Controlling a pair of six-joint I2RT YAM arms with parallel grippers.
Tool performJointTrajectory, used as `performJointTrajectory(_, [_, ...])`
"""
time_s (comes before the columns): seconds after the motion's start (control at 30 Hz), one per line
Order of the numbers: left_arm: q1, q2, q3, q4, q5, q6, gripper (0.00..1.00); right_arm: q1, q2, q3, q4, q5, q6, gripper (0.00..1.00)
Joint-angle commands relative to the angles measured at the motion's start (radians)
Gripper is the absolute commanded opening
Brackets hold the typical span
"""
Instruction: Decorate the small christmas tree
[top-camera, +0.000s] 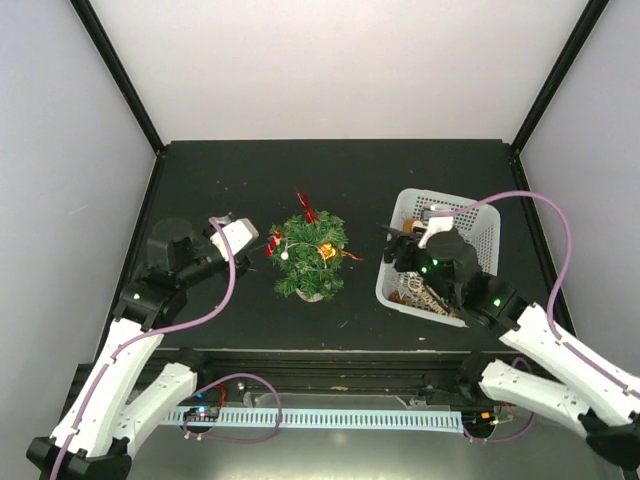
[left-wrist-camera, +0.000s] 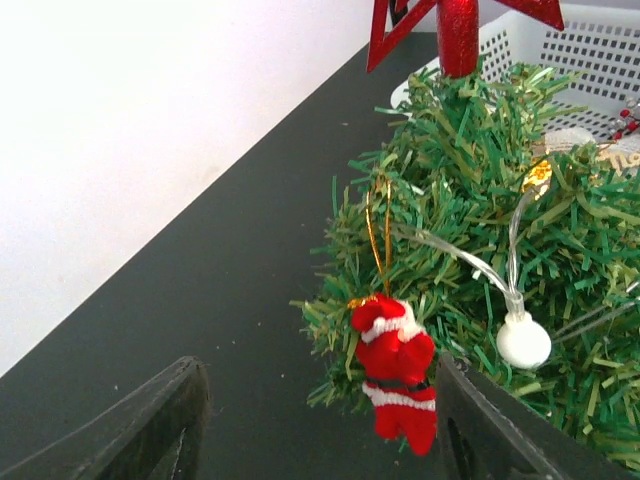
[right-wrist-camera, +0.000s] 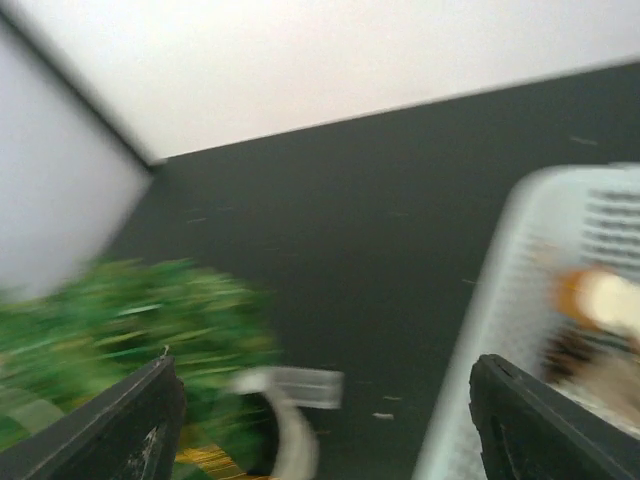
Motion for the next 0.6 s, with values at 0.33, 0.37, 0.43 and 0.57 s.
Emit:
performJointTrajectory(0.33, [0.212,0.098,0.132,-0.287,0.173,-0.119,0.73,-0.571,0.244,-0.243,-0.079,-0.358,0.103,0.79])
performJointTrajectory(0.37, [0.231,0.120,0.153,-0.318,0.214,-0.118,0.73,-0.574,0.264,-0.242,-0.063,-0.354,0.106,0.79])
performJointTrajectory(0.43, [0.262,0.164,0.195,-0.384,0.289,-0.108,0.73,-0.598,0.292,-0.234,-0.047,-0.331,0.112,0.79])
performJointTrajectory(0.57, [0.311,0.206,0.244,-0.454,0.362,-0.108,0.74,-0.688,0.341,-0.215,-0.011,-0.259,0.144,0.79])
